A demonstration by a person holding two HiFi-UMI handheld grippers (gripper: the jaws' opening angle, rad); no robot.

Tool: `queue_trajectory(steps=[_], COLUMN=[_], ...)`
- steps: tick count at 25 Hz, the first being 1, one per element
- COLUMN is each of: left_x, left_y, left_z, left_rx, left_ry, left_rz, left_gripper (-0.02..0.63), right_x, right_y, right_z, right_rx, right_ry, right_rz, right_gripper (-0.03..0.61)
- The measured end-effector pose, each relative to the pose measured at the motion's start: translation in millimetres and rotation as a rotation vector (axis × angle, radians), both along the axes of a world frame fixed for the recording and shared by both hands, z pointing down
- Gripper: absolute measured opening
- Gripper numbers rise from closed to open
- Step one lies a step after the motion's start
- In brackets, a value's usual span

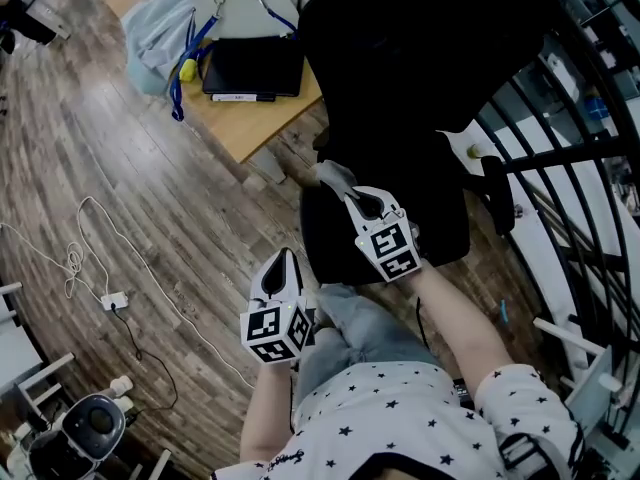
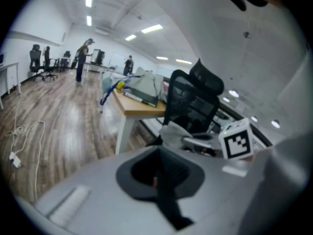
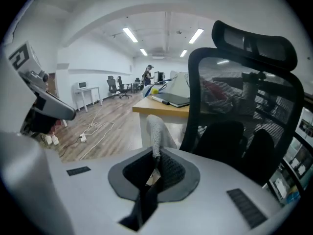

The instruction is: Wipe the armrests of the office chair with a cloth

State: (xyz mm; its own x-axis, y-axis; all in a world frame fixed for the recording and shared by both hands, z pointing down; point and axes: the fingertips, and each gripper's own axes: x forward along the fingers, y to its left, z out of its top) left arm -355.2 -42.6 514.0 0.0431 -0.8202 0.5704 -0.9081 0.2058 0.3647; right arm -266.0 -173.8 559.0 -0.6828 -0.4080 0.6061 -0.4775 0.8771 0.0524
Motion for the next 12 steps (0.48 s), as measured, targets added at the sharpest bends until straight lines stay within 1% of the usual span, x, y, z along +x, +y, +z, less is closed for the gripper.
queue_trajectory(steps=[3,7,12], left_x=[-1,0,-4], left_y=[-6,-13,-15], left_z=[11,23,34], left_rx=[-0.014,-0.028,-0.040], left_ry=[0.012,0.024,0.027], left_rz=[-0.018,-0.037,-0.044], left_gripper=[0.006,0.006,0.006], right_x=[-8,-20,-31], right_y=[-8,-13,-13], right_z=[19,43,72], right_rx=[0.013,0.008,0.035], right_ry=[0.059,0.102,0.175], right_rz=[-0.049,-0.096,-0.159], right_gripper=[0.028,0.028,0.028])
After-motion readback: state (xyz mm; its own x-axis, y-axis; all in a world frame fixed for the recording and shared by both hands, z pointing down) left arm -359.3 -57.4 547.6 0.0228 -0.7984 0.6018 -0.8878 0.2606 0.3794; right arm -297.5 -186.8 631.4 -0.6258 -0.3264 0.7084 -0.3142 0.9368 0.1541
